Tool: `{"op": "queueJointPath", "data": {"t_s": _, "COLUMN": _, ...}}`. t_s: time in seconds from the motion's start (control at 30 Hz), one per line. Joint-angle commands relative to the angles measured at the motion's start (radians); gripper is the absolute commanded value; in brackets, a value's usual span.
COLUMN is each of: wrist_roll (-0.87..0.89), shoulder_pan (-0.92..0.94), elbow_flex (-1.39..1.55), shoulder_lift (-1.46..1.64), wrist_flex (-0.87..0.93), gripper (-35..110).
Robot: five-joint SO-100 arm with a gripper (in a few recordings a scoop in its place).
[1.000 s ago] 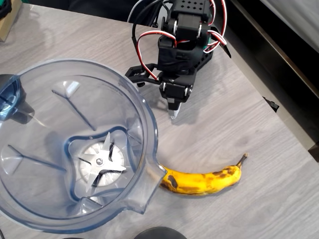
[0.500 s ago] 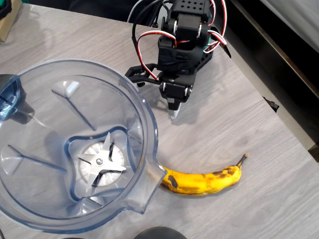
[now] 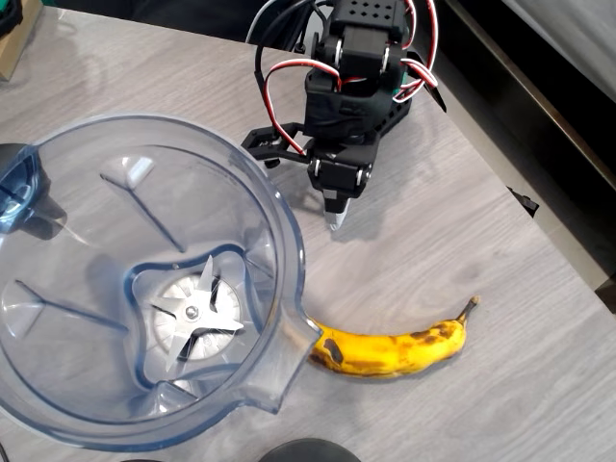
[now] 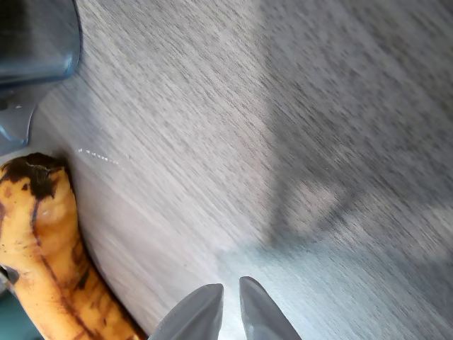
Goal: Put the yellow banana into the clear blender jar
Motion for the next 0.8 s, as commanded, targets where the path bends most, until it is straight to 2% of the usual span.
{"op": "queueJointPath", "data": {"t_s": 0.0, "wrist_roll": 0.002, "shoulder_pan": 0.009, "elbow_flex": 0.011, "shoulder_lift": 0.029, "wrist_flex": 0.011, "gripper": 0}}
{"op": "queueJointPath", "data": {"t_s": 0.77, "wrist_roll": -0.005, "shoulder_pan": -0.120, "elbow_flex": 0.011, "shoulder_lift": 0.029, "wrist_flex": -0.002, "gripper": 0}}
